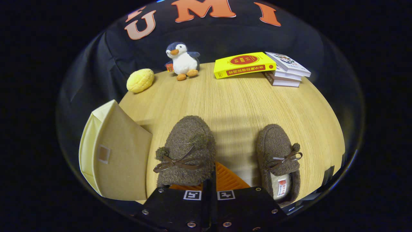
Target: Open the storage box then place both shoes into the box .Put the left shoe in first, then the right shoe, with the right side of both shoes facing outward in a uniform manner.
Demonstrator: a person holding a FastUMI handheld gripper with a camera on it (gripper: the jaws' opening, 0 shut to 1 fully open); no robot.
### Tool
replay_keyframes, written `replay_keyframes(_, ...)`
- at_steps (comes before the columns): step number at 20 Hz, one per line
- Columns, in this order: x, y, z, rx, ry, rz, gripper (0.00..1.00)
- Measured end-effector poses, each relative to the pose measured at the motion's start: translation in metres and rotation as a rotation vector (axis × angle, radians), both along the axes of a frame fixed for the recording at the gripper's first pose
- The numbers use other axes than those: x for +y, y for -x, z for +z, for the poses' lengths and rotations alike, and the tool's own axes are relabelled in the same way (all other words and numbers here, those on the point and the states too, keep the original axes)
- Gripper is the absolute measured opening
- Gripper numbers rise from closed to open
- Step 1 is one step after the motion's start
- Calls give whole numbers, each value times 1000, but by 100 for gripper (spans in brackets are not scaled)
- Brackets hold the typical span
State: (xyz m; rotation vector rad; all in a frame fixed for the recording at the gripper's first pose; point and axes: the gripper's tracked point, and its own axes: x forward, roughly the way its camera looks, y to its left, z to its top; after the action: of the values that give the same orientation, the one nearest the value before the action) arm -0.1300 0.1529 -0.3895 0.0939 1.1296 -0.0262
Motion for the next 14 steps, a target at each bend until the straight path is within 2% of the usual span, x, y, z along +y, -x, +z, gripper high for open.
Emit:
replay_keyframes(8, 98, -28, 100, -88, -116, 37, 3)
replay_keyframes(14, 197, -30, 122, -58, -200, 146, 3)
